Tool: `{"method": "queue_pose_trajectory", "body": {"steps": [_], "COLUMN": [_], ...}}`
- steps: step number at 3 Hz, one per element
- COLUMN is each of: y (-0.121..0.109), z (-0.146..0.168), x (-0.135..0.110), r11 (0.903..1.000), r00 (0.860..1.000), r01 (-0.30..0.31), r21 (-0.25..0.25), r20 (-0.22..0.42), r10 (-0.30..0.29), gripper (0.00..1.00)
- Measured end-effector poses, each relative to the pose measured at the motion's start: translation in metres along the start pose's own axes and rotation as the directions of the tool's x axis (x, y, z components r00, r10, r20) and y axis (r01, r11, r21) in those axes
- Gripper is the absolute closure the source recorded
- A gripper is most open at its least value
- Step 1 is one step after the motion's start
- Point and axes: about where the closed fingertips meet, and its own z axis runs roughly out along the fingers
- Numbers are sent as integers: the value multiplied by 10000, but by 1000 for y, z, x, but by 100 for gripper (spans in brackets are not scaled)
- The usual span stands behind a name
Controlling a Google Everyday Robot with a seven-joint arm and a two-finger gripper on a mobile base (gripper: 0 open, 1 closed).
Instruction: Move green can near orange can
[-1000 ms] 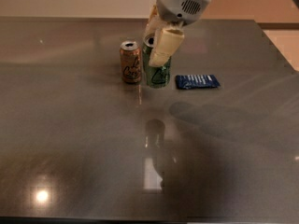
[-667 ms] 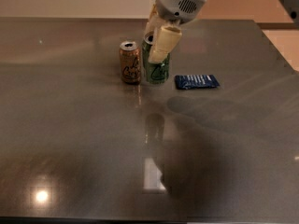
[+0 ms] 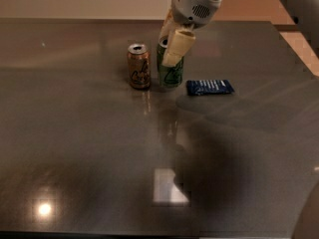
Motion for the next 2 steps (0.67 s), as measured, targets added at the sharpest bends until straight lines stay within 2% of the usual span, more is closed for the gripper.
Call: {"method": "queue_pose_trajectory", "body": {"steps": [1, 2], "y": [-6, -9], "z": [13, 26], "x": [8, 14], "r11": [9997, 9990], "r00": [9998, 9996], "r01": [-164, -267], "r21": [-173, -353], "r20": [92, 85], "r10": [165, 270], "gripper": [100, 81]}}
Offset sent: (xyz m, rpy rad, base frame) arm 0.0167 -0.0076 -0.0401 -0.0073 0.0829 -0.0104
